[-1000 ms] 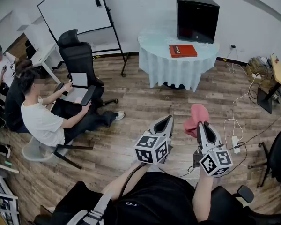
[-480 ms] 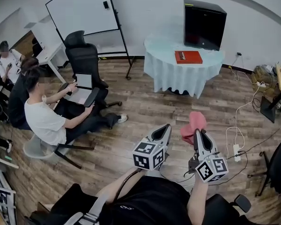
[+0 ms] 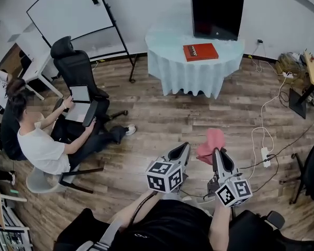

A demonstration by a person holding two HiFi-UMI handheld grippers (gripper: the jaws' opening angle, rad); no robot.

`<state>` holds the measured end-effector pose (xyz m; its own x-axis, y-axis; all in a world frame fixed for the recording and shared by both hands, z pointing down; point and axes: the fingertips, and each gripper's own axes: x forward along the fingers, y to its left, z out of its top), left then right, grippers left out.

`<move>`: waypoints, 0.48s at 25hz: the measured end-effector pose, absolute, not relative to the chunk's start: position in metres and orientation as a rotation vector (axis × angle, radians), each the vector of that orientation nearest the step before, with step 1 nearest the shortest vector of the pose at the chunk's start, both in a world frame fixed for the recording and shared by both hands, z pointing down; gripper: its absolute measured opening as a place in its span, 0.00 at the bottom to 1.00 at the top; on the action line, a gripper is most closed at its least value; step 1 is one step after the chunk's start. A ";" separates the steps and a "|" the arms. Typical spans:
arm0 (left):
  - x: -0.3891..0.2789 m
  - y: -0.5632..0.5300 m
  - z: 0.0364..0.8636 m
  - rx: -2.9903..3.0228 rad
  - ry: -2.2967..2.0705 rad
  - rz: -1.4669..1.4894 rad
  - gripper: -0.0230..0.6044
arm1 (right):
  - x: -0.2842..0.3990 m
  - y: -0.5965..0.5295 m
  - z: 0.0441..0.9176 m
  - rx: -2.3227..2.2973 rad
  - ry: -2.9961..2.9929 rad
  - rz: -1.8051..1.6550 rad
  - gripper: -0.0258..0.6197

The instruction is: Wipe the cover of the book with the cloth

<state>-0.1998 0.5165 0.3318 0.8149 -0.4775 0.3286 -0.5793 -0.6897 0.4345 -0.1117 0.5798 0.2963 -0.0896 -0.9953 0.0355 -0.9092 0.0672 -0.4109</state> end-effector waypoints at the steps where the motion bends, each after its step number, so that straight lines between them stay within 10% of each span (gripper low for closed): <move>1: -0.193 0.512 0.336 2.464 -0.754 0.266 0.06 | -0.106 0.575 0.301 -1.948 2.075 -0.500 0.10; 12: -0.145 0.391 0.367 2.353 -0.694 0.283 0.06 | -0.057 0.455 0.307 -2.066 2.047 -0.580 0.10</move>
